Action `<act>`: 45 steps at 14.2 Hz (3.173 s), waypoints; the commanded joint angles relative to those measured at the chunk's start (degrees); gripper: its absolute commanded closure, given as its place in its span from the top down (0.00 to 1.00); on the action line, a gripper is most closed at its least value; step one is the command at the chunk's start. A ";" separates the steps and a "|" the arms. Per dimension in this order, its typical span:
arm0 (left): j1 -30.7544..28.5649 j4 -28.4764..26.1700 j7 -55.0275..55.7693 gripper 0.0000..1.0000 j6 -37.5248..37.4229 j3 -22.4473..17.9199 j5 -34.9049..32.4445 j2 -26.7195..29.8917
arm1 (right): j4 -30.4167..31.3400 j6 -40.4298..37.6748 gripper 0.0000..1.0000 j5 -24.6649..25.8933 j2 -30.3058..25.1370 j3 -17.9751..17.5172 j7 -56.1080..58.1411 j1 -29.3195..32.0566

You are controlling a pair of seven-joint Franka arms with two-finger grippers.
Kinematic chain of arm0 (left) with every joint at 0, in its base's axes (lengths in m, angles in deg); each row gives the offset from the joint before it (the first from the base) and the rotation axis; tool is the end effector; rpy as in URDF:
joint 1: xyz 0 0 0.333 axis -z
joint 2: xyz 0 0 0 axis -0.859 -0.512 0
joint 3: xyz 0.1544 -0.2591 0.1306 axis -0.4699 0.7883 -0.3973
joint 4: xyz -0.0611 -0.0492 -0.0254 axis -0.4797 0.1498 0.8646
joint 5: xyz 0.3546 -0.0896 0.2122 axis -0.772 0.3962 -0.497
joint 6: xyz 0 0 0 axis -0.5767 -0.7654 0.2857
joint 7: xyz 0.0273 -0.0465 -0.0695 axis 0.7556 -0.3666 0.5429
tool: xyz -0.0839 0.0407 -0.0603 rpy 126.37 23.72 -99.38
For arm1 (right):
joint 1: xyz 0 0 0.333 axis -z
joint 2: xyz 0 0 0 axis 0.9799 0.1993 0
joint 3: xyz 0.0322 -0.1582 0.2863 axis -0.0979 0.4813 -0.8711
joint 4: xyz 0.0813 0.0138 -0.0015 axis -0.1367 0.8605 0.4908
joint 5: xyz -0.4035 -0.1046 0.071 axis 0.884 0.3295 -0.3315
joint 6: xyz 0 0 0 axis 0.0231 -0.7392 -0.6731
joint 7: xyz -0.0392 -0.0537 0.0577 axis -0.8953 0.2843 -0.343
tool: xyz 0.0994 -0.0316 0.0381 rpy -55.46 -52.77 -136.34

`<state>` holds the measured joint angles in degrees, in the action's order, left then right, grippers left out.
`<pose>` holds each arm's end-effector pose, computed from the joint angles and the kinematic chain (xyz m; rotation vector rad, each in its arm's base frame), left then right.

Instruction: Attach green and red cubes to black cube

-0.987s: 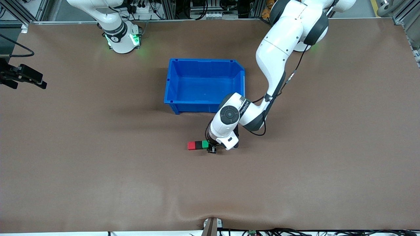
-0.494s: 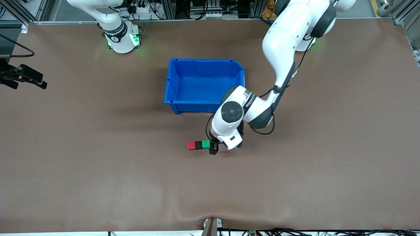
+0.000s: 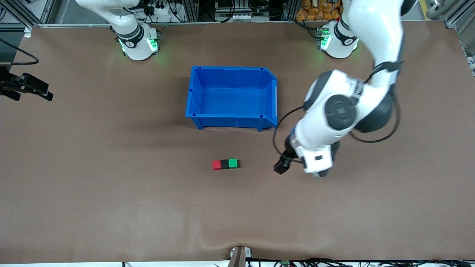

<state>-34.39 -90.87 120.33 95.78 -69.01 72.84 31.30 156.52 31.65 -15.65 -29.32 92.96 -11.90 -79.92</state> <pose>0.6890 -0.3459 0.4788 2.6988 1.3714 -0.1275 0.5776 -0.0342 0.6464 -3.1136 0.0485 0.0484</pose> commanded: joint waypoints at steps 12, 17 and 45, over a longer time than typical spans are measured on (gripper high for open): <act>-16.29 -9.11 -44.80 1.00 -18.99 0.19 -2.41 20.41 | -0.05 -0.31 1.00 -0.10 -0.36 -0.10 -0.76 0.18; -17.78 -26.42 -56.76 1.00 -13.10 0.19 -6.11 34.03 | -0.05 -0.31 1.00 -0.10 -0.36 -0.10 -0.85 0.18; -18.84 -34.18 -66.45 1.00 -13.88 0.89 -10.25 45.40 | -0.05 -0.22 1.00 -0.10 -0.36 -0.10 -0.85 0.09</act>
<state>-52.86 -126.84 55.27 83.54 -68.53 61.40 77.60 156.51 31.63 -15.65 -29.32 92.98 -11.92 -79.89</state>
